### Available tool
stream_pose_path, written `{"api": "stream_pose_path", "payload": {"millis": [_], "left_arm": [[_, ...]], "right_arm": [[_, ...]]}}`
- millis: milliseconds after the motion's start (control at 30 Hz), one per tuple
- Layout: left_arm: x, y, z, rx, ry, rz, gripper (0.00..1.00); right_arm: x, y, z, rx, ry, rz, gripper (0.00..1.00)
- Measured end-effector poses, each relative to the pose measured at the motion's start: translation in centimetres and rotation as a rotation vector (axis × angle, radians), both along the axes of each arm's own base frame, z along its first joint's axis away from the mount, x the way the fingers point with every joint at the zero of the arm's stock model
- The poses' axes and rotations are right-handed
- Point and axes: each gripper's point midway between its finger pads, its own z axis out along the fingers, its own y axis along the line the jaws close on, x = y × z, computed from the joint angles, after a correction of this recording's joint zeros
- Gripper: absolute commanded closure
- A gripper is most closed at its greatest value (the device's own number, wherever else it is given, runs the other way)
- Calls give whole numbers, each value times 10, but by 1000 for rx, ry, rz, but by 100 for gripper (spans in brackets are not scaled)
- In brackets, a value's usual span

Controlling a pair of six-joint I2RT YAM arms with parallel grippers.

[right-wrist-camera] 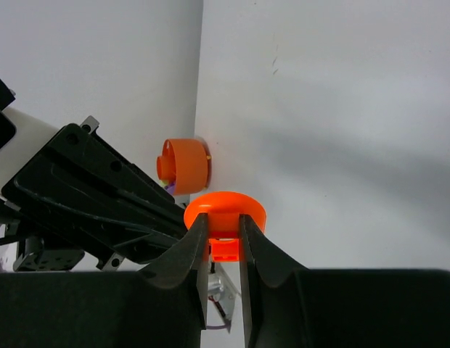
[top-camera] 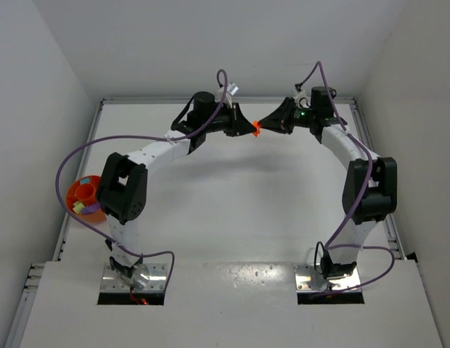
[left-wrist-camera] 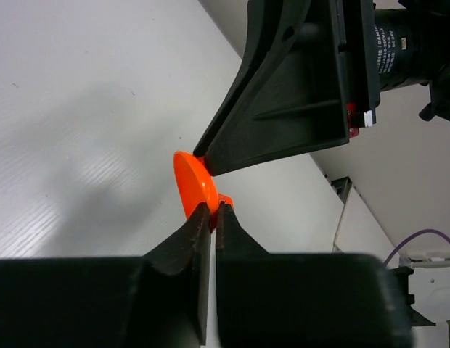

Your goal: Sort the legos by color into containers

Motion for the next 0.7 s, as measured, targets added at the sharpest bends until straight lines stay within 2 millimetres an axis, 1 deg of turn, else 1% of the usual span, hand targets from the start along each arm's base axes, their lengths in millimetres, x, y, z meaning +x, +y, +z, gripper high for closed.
{"api": "stream_pose_path", "payload": {"millis": [67,100,133,167,200,233,333,367,433,533,600,633,700], "left_arm": [[-2,-1,2,-9,-2,-11,100],[-2,-2,3,-11,-3,-15,100],[-2,-2,3,-12,-5,-16,100],[-2,-2,3,-13,-5,-18,100],[-2,-2,3,-13,-6,-19,100],[-3,-2,3,-12,-6,-21,100],[-3,-1,1,-2,-14,-22,100],[-3,0,0,4,-18,-18,100],[-6,9,-7,27,-11,-8,100],[-13,33,-16,89,-4,15,100],[-16,60,-15,137,-22,43,100],[-17,76,-13,163,-27,65,100],[-16,116,0,221,-60,119,100]], "right_arm": [[1,0,1,0,-7,-2,94],[1,0,1,0,-9,-1,92],[1,0,1,1,-12,-1,84],[2,0,2,1,-14,-1,82],[2,0,2,1,-14,0,78],[1,0,2,2,-13,0,63],[-2,3,3,12,-3,14,43],[-3,4,3,13,-3,18,40],[-4,5,2,7,-2,28,37],[-2,-1,3,-20,-22,28,35],[0,-9,2,-50,-41,23,32],[1,-13,1,-72,-56,22,32],[4,-22,-2,-129,-85,23,30]]}}
